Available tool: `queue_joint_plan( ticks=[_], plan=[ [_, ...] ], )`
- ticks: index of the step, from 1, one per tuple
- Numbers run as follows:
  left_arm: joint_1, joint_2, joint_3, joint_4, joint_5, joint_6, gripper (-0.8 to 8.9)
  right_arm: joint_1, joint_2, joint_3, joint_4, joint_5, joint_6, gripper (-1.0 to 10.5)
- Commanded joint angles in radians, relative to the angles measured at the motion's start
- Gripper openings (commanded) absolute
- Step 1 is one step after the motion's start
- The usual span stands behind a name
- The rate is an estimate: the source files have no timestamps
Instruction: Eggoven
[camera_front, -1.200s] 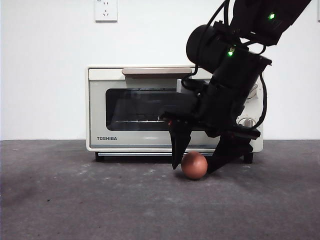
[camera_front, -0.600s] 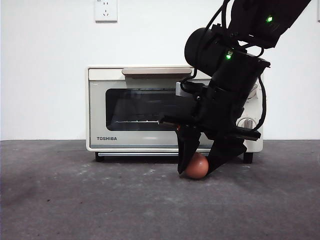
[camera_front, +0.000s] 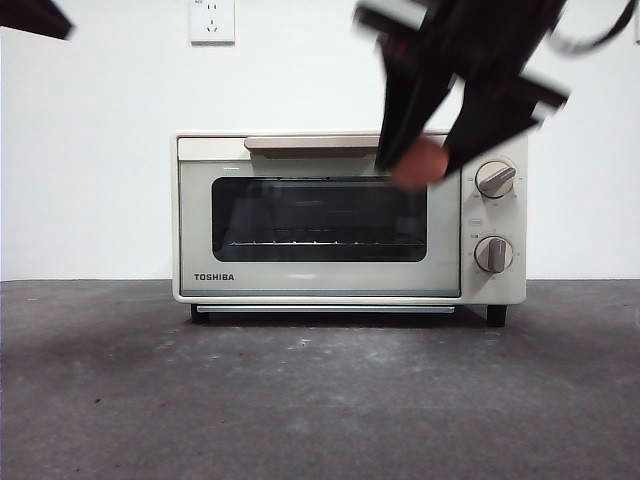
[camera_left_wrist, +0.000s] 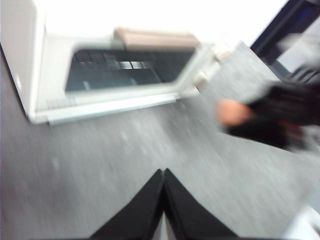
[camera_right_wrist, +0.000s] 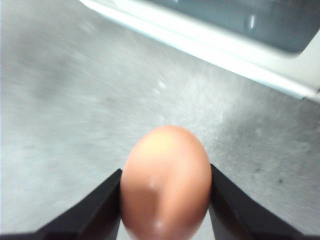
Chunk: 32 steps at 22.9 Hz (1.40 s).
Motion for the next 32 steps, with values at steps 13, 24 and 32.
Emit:
queue_joint_plan(
  ticks=[13,24,32],
  plan=[
    [-0.212,0.595,0.394,0.267,-0.19,0.056,0.07,0.013,-0.389,0.015,-0.212,0.07,-0.036,0.0],
    [-0.27,0.797,0.531,0.281,-0.251,0.09,0.07,0.013,-0.5,0.015,-0.263,0.136,-0.042,0.0],
    [-0.293,0.846,0.531,0.288,-0.327,0.135,0.07,0.013,-0.517,0.015,-0.27,0.136,-0.052,0.0]
  ],
)
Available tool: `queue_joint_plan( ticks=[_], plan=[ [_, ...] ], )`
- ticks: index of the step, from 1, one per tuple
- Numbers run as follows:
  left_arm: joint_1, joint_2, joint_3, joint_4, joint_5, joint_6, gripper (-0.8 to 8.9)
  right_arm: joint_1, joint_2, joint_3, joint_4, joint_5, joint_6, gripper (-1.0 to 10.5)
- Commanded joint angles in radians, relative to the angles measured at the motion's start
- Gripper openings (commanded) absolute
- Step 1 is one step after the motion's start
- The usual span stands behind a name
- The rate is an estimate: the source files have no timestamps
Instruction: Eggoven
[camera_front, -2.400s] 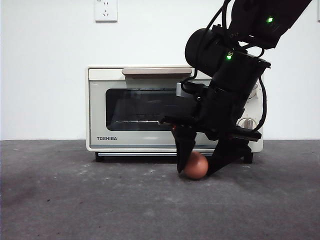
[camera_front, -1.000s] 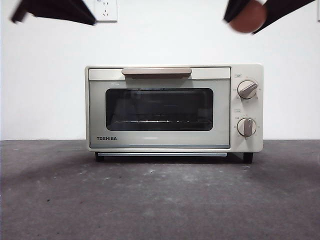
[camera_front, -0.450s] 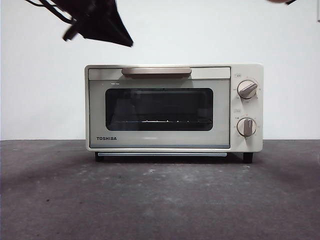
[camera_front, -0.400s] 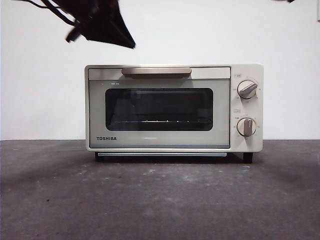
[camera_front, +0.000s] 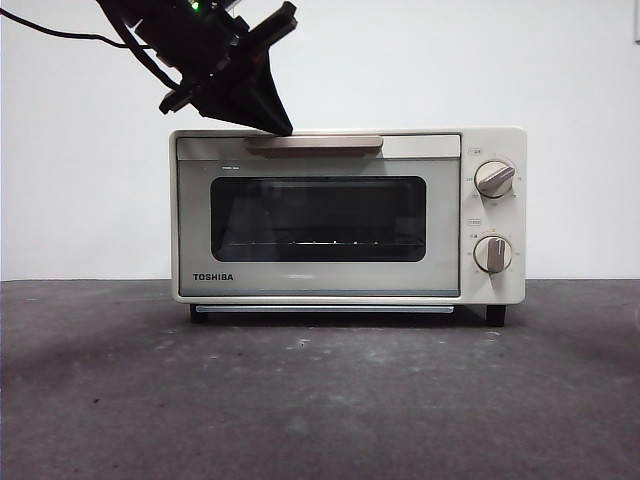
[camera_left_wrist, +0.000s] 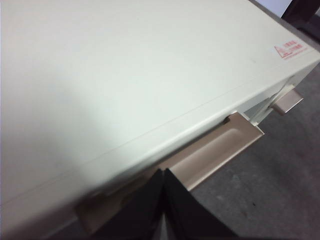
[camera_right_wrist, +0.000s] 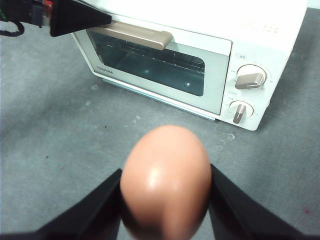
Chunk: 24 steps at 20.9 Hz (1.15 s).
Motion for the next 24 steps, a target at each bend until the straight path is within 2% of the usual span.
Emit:
queue_joint_plan(
  ticks=[1,11,16,24],
  plan=[
    [-0.005,0.041,0.025,0.018,-0.033,0.027,0.07,0.01,0.006,0.015,0.001,0.003,-0.012,0.0],
    [-0.016,0.085,0.025,-0.01,-0.039,0.037,0.07,0.01,0.007,0.015,-0.013,-0.001,-0.019,0.0],
    [-0.059,0.088,0.025,-0.104,-0.039,0.07,0.07,0.01,0.007,0.015,-0.012,-0.001,-0.023,0.0],
    [-0.155,0.088,0.025,-0.254,-0.037,0.074,0.07,0.01,0.008,0.015,0.006,-0.001,-0.024,0.0]
  ],
)
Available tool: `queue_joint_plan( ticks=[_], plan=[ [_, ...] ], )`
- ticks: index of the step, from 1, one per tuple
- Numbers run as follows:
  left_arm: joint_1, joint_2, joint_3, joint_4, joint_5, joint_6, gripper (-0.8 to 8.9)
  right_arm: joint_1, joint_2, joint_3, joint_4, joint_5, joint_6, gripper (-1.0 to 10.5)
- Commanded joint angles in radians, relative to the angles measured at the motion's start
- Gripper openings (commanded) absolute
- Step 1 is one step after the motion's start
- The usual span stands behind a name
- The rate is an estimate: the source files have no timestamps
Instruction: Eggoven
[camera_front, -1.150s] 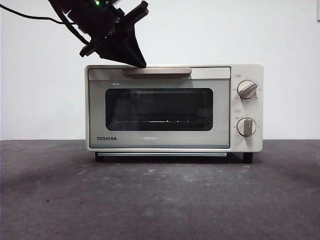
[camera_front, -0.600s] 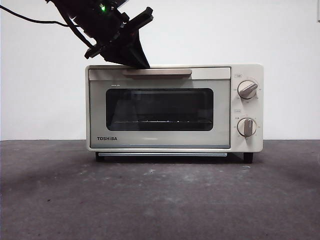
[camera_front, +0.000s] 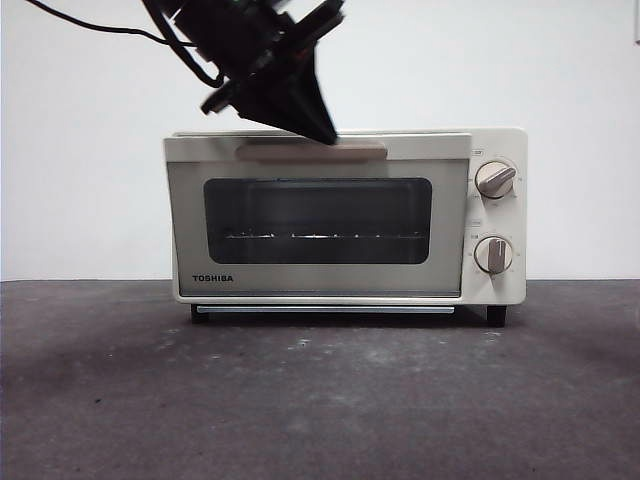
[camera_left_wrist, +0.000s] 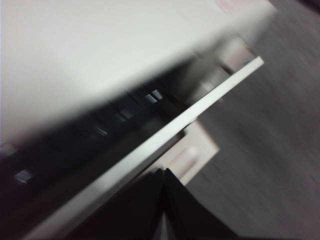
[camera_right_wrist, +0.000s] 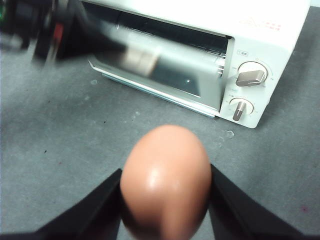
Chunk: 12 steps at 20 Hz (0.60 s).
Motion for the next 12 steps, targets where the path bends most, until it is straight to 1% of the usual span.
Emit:
queue_joint_plan(
  ticks=[1,9,12],
  plan=[
    [-0.033,0.056,-0.021,-0.106,-0.027,0.018,0.07,0.01,0.007,0.015,0.019,0.0,-0.01,0.0],
    [-0.138,0.023,-0.021,-0.267,-0.018,0.015,0.07,0.009,0.009,0.015,0.031,0.001,-0.01,0.0],
    [-0.165,-0.029,-0.021,-0.275,-0.018,-0.013,0.07,0.009,0.033,0.015,0.045,0.001,-0.008,0.0]
  ],
)
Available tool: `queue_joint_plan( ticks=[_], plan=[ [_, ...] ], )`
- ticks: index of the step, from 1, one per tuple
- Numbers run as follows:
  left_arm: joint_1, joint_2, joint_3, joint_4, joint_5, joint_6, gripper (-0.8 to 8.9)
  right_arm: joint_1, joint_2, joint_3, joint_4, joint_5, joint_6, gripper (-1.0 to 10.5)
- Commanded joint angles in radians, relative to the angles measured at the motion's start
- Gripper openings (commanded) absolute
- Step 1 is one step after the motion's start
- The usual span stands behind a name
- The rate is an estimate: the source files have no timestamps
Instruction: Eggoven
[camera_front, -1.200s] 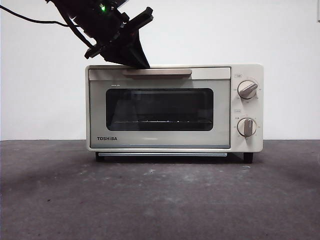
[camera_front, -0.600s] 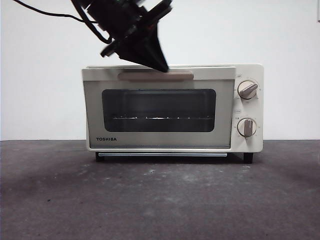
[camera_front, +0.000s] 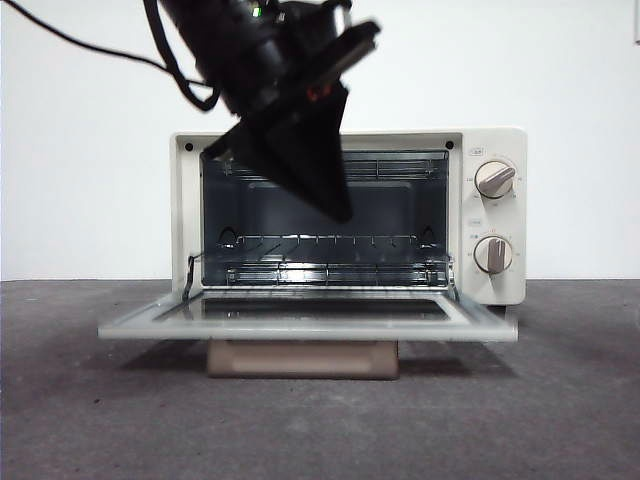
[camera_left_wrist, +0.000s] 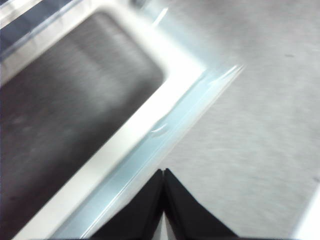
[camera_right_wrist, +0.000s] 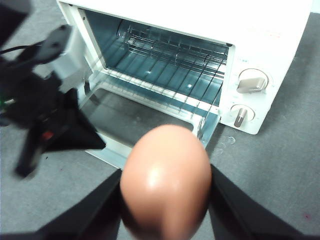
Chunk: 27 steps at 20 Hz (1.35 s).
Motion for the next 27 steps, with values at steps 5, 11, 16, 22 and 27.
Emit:
queue_joint_plan(
  ticks=[5,11,16,22,27],
  plan=[
    [0.011,-0.175,0.019,0.008,0.001,-0.032,0.07,0.009,0.119,0.015,0.09,-0.005,-0.004,0.0],
    [0.166,-0.417,-0.021,0.003,0.001,-0.045,0.07,-0.005,0.336,0.015,0.251,-0.08,0.006,0.0],
    [0.35,-0.638,-0.224,0.001,0.072,-0.049,0.06,-0.05,0.546,0.015,0.467,-0.141,0.066,0.0],
    [0.455,-0.772,-0.34,-0.047,0.141,-0.043,0.06,-0.077,0.723,0.015,0.629,-0.131,0.076,0.0],
    [0.468,-0.835,-0.341,-0.106,0.141,-0.034,0.07,-0.097,0.824,0.015,0.749,-0.067,0.076,0.0]
  ],
)
